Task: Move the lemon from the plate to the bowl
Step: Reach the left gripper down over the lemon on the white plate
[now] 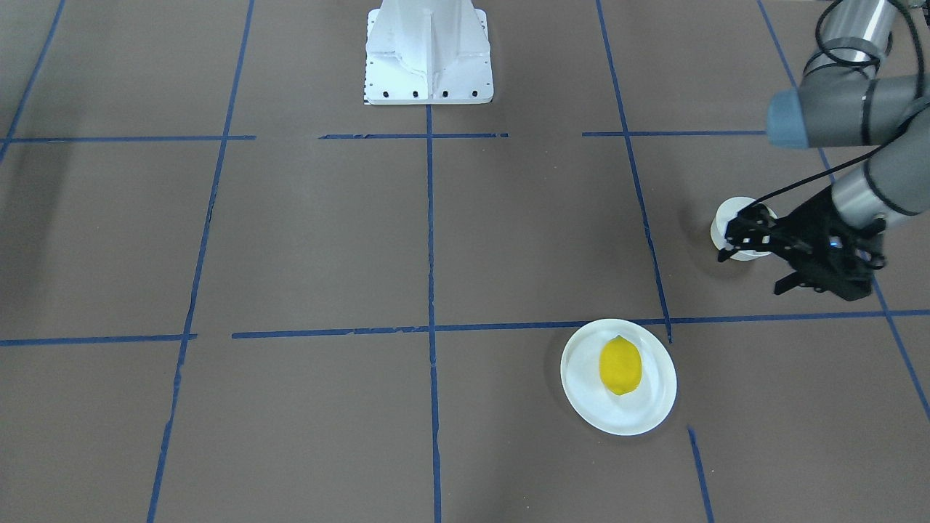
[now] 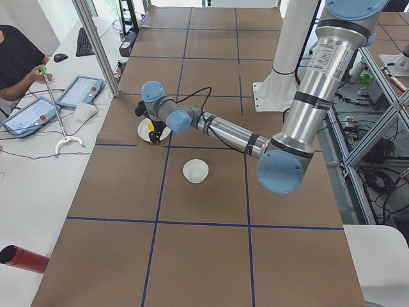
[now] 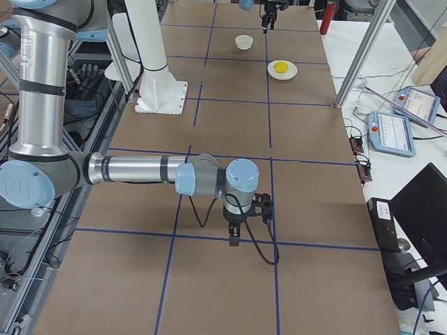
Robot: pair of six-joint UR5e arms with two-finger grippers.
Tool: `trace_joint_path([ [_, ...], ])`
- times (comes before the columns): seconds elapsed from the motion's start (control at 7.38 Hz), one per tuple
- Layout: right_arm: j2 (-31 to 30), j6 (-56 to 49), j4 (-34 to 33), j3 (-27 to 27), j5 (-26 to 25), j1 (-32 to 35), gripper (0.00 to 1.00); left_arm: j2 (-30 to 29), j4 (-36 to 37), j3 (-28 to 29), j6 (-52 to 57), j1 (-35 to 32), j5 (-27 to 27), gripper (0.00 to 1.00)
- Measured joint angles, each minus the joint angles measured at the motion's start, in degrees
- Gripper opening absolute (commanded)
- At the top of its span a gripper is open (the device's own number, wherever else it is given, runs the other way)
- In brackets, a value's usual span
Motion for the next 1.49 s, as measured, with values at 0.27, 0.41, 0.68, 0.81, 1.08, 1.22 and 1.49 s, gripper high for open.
trace_joint_path([
  [0.27,0.00,0.00,0.00,0.00,0.00,0.00,1.00,-9.48,-0.33,8.65,-5.24,2.88,5.09,0.96],
  [0.41,0.00,0.00,0.00,0.00,0.00,0.00,1.00,-12.40,-1.09,12.25,-6.87,3.68,8.10,0.99],
  [0.68,0.00,0.00,0.00,0.00,0.00,0.00,1.00,-14.87,-7.13,17.66,-14.35,6.72,13.13,0.99],
  [0.81,0.00,0.00,0.00,0.00,0.00,0.00,1.00,-15.91,-9.75,19.91,-17.62,8.48,15.22,0.99],
  [1.08,0.00,0.00,0.00,0.00,0.00,0.00,1.00,-17.01,-11.33,22.04,-20.56,10.51,17.89,0.99],
  [1.22,0.00,0.00,0.00,0.00,0.00,0.00,1.00,-17.60,-11.52,22.89,-21.30,11.05,18.66,0.99],
  [1.49,0.00,0.00,0.00,0.00,0.00,0.00,1.00,-18.65,-12.40,24.84,-21.82,12.18,21.24,0.99],
])
